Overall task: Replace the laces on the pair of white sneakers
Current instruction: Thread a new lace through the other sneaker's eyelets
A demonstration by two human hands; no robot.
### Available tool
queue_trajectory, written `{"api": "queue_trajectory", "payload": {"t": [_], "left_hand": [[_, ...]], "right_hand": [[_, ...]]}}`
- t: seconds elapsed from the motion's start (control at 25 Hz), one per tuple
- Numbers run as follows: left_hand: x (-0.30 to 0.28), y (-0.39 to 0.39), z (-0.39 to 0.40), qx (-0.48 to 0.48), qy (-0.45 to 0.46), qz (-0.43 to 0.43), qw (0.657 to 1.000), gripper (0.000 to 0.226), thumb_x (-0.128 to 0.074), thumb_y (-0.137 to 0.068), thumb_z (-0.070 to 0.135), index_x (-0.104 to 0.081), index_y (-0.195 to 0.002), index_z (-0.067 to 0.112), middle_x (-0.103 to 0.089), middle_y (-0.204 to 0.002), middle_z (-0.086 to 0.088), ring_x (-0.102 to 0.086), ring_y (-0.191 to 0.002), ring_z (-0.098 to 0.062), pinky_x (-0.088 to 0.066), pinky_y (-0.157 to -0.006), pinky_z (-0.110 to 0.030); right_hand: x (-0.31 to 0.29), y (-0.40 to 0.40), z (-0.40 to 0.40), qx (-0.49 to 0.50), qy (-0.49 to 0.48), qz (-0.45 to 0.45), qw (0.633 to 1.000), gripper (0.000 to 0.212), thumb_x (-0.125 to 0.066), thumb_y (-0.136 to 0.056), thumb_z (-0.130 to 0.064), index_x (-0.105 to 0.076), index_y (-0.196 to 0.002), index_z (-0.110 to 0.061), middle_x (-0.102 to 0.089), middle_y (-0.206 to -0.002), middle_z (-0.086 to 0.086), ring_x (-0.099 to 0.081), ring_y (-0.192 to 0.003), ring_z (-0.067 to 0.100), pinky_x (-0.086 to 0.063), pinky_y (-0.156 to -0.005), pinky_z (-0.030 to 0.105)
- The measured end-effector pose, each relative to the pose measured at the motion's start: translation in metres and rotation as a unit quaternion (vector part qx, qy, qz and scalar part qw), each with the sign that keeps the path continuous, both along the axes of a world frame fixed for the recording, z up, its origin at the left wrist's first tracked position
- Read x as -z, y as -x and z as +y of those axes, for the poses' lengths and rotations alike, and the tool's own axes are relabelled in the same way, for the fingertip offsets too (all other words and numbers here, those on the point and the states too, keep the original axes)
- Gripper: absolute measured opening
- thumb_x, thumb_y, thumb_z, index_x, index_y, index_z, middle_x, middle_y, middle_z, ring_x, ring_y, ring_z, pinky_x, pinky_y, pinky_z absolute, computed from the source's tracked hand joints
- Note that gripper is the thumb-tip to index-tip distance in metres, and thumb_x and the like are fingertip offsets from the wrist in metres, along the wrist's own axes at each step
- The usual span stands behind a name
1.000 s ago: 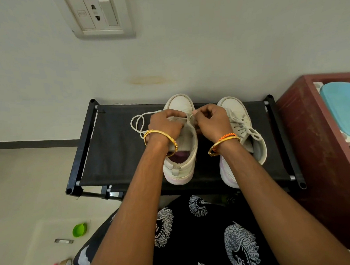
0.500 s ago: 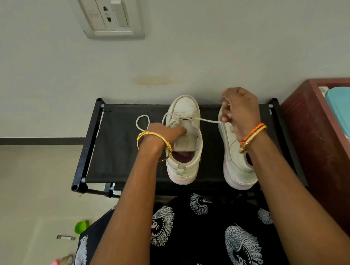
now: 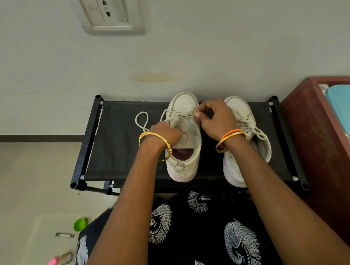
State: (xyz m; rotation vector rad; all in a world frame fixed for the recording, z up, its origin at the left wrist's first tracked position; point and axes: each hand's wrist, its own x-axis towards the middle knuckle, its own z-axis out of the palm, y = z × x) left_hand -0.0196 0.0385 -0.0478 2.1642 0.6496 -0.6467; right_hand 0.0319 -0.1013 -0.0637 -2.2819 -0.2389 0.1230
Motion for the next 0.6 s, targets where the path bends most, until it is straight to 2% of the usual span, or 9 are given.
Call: {"api": "queue_trajectory", "payload": {"t": [0.12,0.24,0.32,0.36,0.4,0.44,0.48,0.52,0.6], "left_hand": [[-0.005,0.001,-0.005,-0.009,0.024,0.001,1.000,0.022,-0.041,-0.095,0.018,-0.049,-0.076,0.009,-0.045,-0.071,-0.005,-0.043,-0.062,-0.013,-0.034,-0.052,-0.024],[-0.005,0.001,-0.007,-0.011,0.037,0.001,0.999,0.026,-0.038,-0.096,0.016,-0.044,-0.071,0.012,-0.042,-0.070,-0.004,-0.039,-0.061,-0.012,-0.032,-0.052,-0.023],[-0.005,0.001,-0.008,-0.009,0.041,0.002,0.999,0.026,-0.038,-0.096,0.016,-0.044,-0.071,0.013,-0.042,-0.070,-0.004,-0.039,-0.061,-0.012,-0.033,-0.053,-0.023],[-0.006,0.001,-0.008,-0.006,0.040,0.001,0.999,0.025,-0.038,-0.096,0.016,-0.044,-0.072,0.013,-0.041,-0.070,-0.004,-0.039,-0.061,-0.012,-0.033,-0.053,-0.023],[-0.005,0.000,-0.008,-0.004,0.040,-0.001,0.999,0.024,-0.038,-0.095,0.016,-0.045,-0.073,0.011,-0.041,-0.070,-0.004,-0.039,-0.061,-0.012,-0.033,-0.053,-0.023],[-0.005,0.000,-0.008,-0.003,0.042,-0.004,0.999,0.021,-0.038,-0.095,0.016,-0.047,-0.077,0.009,-0.041,-0.070,-0.003,-0.039,-0.061,-0.013,-0.033,-0.053,-0.024],[-0.004,0.000,-0.008,-0.003,0.044,-0.007,0.999,0.018,-0.038,-0.095,0.016,-0.048,-0.083,0.008,-0.041,-0.070,-0.003,-0.039,-0.061,-0.013,-0.033,-0.053,-0.024],[-0.005,0.000,-0.008,-0.003,0.042,-0.009,0.999,0.016,-0.038,-0.095,0.016,-0.048,-0.086,0.007,-0.041,-0.070,-0.003,-0.039,-0.062,-0.013,-0.032,-0.053,-0.024],[-0.006,0.000,-0.008,-0.001,0.037,-0.012,0.999,0.018,-0.037,-0.095,0.016,-0.047,-0.081,0.008,-0.040,-0.070,-0.003,-0.038,-0.061,-0.012,-0.032,-0.053,-0.024]], "right_hand": [[-0.014,-0.001,0.002,0.017,-0.250,0.073,0.965,0.026,-0.055,-0.089,0.000,-0.057,-0.072,-0.020,-0.064,-0.074,-0.002,-0.060,-0.069,-0.003,-0.047,-0.075,0.020],[-0.034,-0.002,-0.003,0.019,-0.500,0.170,0.849,0.022,-0.046,-0.094,0.002,-0.054,-0.079,-0.011,-0.069,-0.069,-0.002,-0.066,-0.077,0.012,-0.052,-0.079,0.026],[-0.040,-0.004,-0.008,0.059,-0.573,0.217,0.789,0.021,-0.044,-0.093,-0.001,-0.053,-0.078,-0.011,-0.064,-0.062,-0.002,-0.062,-0.069,0.015,-0.051,-0.074,0.030],[-0.037,-0.005,-0.009,0.089,-0.541,0.211,0.809,0.020,-0.047,-0.092,-0.002,-0.054,-0.076,-0.011,-0.060,-0.059,-0.002,-0.058,-0.063,0.015,-0.050,-0.069,0.030],[-0.032,-0.006,-0.009,0.109,-0.432,0.174,0.878,0.017,-0.051,-0.091,-0.006,-0.056,-0.075,-0.012,-0.058,-0.060,-0.001,-0.056,-0.060,0.015,-0.050,-0.065,0.030],[-0.022,-0.007,-0.010,0.096,-0.250,0.110,0.957,0.014,-0.055,-0.089,-0.014,-0.059,-0.076,-0.015,-0.059,-0.066,0.001,-0.057,-0.063,0.016,-0.050,-0.065,0.031],[-0.013,-0.005,-0.009,0.057,-0.068,0.062,0.994,0.011,-0.059,-0.086,-0.023,-0.061,-0.076,-0.019,-0.062,-0.075,0.002,-0.059,-0.071,0.019,-0.051,-0.070,0.033],[-0.005,-0.003,-0.009,0.013,0.049,0.041,0.998,0.012,-0.061,-0.084,-0.031,-0.062,-0.075,-0.024,-0.062,-0.083,0.003,-0.059,-0.080,0.021,-0.050,-0.076,0.035],[0.000,0.001,-0.007,-0.026,0.095,0.049,0.994,0.016,-0.061,-0.086,-0.032,-0.060,-0.073,-0.023,-0.060,-0.090,0.003,-0.055,-0.085,0.019,-0.044,-0.079,0.030]]}}
